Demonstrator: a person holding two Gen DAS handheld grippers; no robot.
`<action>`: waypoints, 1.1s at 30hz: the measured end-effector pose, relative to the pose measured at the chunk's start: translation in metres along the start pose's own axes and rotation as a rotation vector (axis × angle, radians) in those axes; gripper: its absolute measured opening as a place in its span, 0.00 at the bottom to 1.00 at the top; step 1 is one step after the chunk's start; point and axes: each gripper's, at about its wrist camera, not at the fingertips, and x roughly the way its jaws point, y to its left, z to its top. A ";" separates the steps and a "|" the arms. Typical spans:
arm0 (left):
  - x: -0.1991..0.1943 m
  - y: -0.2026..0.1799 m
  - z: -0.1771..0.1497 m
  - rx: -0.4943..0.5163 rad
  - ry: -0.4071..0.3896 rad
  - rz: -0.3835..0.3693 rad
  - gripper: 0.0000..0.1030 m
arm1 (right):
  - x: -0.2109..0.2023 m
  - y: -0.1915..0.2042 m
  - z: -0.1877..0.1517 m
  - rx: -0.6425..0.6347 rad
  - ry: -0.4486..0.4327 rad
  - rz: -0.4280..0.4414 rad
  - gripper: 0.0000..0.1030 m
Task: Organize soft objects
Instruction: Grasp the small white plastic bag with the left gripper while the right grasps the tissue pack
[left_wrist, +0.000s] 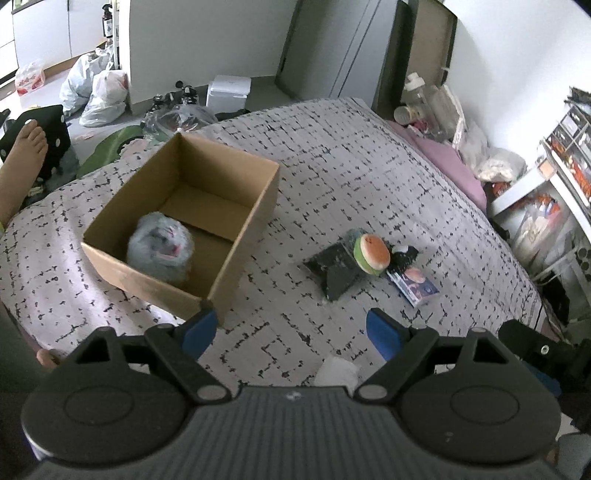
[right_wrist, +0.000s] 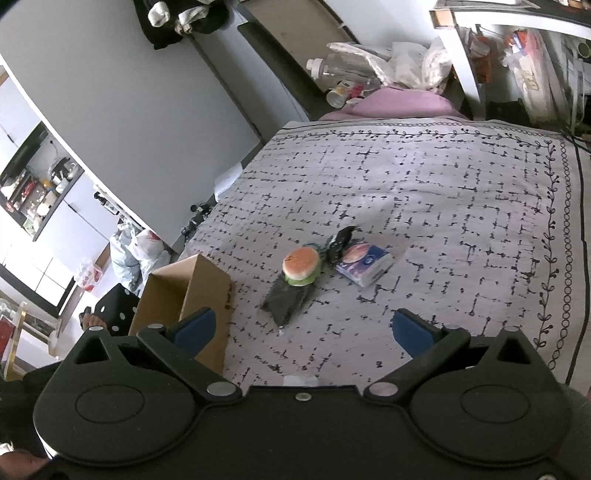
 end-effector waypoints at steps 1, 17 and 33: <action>0.002 -0.003 -0.001 0.003 0.004 0.001 0.84 | 0.001 -0.003 0.001 0.004 0.002 -0.001 1.00; 0.050 -0.030 -0.018 0.009 0.123 -0.011 0.84 | 0.031 -0.046 0.011 0.084 0.046 0.021 1.00; 0.111 -0.042 -0.044 0.024 0.245 -0.018 0.81 | 0.076 -0.072 0.024 0.185 0.092 0.050 0.89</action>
